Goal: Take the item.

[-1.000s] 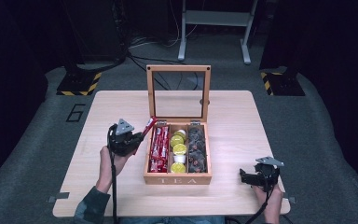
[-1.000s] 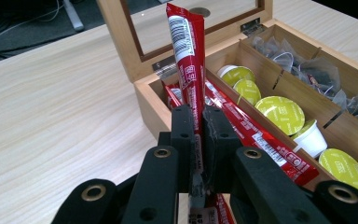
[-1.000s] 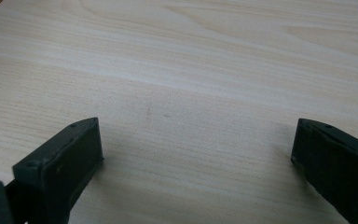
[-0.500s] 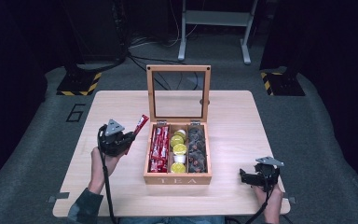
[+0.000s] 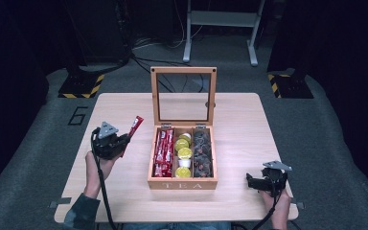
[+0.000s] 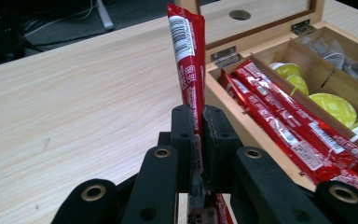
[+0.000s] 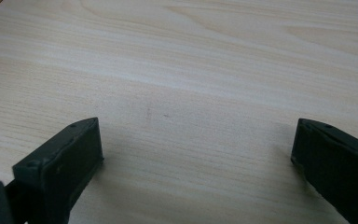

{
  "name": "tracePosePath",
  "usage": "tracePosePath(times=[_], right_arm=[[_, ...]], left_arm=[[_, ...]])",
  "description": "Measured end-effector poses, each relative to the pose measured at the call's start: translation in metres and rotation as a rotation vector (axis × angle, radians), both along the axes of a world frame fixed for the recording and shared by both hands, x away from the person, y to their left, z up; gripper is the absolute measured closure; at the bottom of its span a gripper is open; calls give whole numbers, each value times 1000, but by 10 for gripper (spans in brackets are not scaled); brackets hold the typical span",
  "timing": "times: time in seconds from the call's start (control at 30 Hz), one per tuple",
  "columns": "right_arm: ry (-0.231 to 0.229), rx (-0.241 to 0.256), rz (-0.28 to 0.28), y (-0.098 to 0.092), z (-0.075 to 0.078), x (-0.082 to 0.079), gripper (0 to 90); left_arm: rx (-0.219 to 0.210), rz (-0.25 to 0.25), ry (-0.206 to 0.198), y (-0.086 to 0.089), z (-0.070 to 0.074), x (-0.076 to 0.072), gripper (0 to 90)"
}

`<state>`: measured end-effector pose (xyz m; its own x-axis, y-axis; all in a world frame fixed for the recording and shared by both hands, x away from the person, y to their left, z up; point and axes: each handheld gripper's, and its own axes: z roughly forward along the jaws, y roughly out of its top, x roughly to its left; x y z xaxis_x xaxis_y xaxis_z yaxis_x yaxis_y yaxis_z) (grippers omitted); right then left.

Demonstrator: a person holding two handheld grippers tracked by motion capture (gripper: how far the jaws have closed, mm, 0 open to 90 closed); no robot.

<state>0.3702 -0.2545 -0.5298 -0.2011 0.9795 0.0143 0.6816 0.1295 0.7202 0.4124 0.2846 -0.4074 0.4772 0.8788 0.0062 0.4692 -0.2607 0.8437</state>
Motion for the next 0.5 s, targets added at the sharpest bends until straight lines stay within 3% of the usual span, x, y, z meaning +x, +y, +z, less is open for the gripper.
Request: tracePosePath(times=[0.5], right_arm=[[0,0,0,0,0,0,13]], left_arm=[[-2,50,8,22,-4,4,831]])
